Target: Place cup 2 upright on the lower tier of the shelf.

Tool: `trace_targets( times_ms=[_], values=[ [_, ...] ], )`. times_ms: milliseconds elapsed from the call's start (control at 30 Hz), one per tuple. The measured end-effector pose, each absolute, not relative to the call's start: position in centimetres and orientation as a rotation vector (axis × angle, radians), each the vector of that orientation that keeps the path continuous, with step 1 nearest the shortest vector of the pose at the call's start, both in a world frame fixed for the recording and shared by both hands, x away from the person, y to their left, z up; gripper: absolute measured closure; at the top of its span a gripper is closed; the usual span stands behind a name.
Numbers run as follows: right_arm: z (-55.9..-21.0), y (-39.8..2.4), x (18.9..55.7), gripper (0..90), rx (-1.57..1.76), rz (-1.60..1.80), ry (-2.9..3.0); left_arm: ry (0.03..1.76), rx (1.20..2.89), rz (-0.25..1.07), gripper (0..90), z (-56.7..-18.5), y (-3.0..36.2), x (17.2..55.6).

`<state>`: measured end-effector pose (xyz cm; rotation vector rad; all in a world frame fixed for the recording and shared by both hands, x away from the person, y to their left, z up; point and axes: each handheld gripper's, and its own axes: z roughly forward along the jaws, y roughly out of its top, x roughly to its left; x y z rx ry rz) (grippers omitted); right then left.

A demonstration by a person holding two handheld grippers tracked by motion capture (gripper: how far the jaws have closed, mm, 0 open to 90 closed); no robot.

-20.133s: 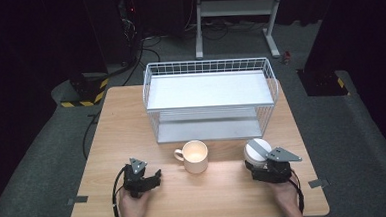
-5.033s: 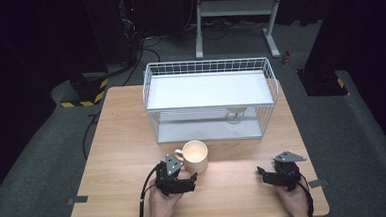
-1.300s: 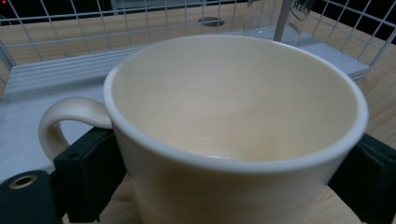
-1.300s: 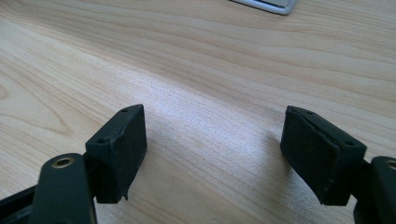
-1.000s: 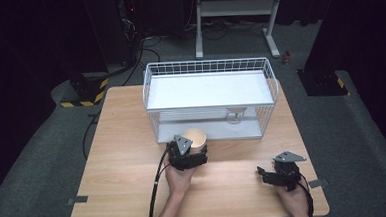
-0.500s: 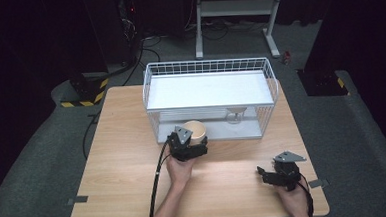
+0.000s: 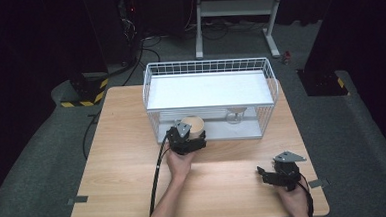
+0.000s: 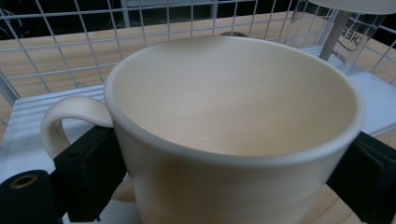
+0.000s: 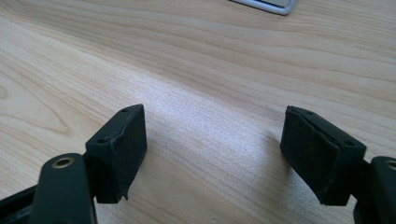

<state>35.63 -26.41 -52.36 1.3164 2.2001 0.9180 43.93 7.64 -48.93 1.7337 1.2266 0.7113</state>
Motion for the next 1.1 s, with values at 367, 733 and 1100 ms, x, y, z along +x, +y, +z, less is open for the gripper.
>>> trace_targets(
  times_ms=[367, 733, 1100],
  values=[
    [-52.36, -26.41, 35.62, 22.7, 1.316, 0.918, 2.200, 1.225, 1.761, 0.703, 8.3, -49.26, 7.38, 44.59],
    [-52.36, -26.40, 35.62, 22.7, 1.315, 0.918, 2.201, 1.220, 1.793, 0.697, 8.3, -49.01, 7.38, 44.28],
    [-52.36, -26.40, 35.59, 22.7, 1.310, 0.919, 2.203, 1.205, 1.838, 0.704, 8.4, -48.73, 7.41, 43.82]
  ],
)
